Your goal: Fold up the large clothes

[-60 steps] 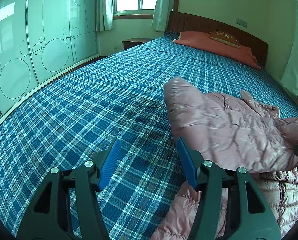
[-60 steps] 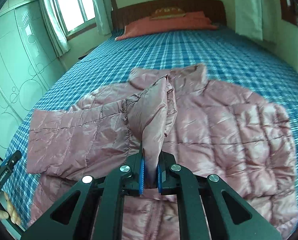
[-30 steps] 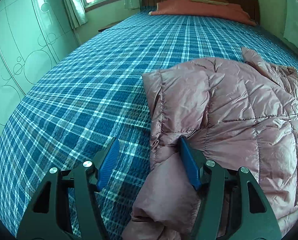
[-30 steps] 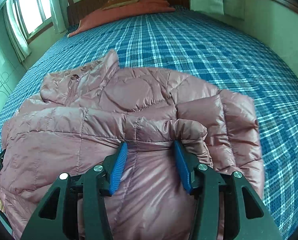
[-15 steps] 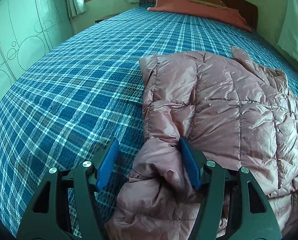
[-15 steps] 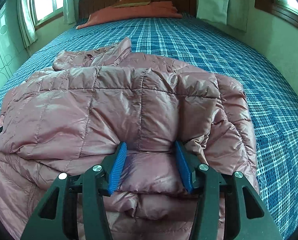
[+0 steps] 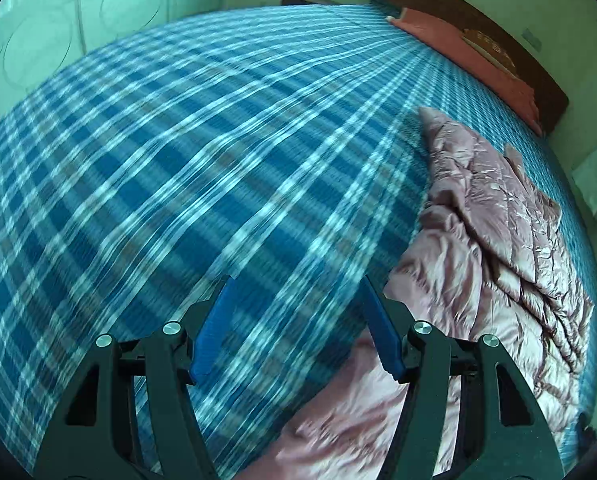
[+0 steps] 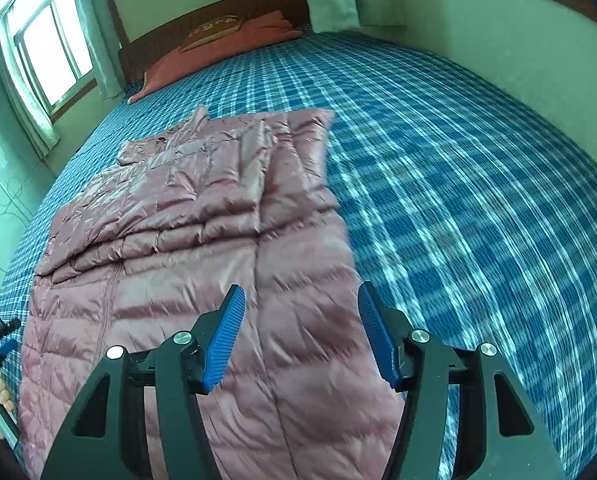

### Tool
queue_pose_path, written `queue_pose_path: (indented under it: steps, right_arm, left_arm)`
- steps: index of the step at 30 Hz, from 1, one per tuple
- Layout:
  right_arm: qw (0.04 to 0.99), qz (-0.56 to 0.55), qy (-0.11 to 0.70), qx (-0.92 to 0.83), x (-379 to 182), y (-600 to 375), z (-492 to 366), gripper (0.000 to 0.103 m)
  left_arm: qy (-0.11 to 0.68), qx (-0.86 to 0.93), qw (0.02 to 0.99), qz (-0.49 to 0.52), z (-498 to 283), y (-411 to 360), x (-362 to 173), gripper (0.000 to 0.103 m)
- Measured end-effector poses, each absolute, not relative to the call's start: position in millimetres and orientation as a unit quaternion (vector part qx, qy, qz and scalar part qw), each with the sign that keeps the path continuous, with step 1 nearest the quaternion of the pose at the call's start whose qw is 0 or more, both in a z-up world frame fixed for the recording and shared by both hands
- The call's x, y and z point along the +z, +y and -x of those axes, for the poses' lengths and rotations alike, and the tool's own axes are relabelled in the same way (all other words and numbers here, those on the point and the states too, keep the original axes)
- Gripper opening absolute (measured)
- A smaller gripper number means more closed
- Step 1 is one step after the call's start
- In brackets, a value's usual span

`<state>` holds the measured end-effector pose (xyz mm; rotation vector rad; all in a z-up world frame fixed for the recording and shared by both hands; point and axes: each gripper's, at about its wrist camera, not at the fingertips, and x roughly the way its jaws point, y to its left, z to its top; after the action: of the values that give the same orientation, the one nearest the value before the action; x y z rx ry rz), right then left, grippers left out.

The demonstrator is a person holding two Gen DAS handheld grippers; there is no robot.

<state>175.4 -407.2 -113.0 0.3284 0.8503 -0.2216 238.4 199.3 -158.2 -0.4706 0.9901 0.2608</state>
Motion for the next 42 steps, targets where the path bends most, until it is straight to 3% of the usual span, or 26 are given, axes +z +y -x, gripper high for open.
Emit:
queue_pose_path:
  steps: [14,27,42]
  right_arm:
    - [0.858,-0.326,0.380,-0.118,-150.6,-442.7,-6.1,0.059]
    - [0.811,-0.448,0.371,-0.063,-179.8,-431.2,43.6,0.060]
    - [0.809,-0.470,0.353,-0.014,-180.9,-403.7,44.4,0.062]
  left_arm:
    - [0.445,0.115,0.800,0.387,-80.0,239.8,-169.0,0.063]
    - [0.439,0.059,0.763,0.470,-19.6,237.1,-178.5,0.063]
    - [0.439,0.054,0.716,0.541,26.3,240.8,-181.2,0.063]
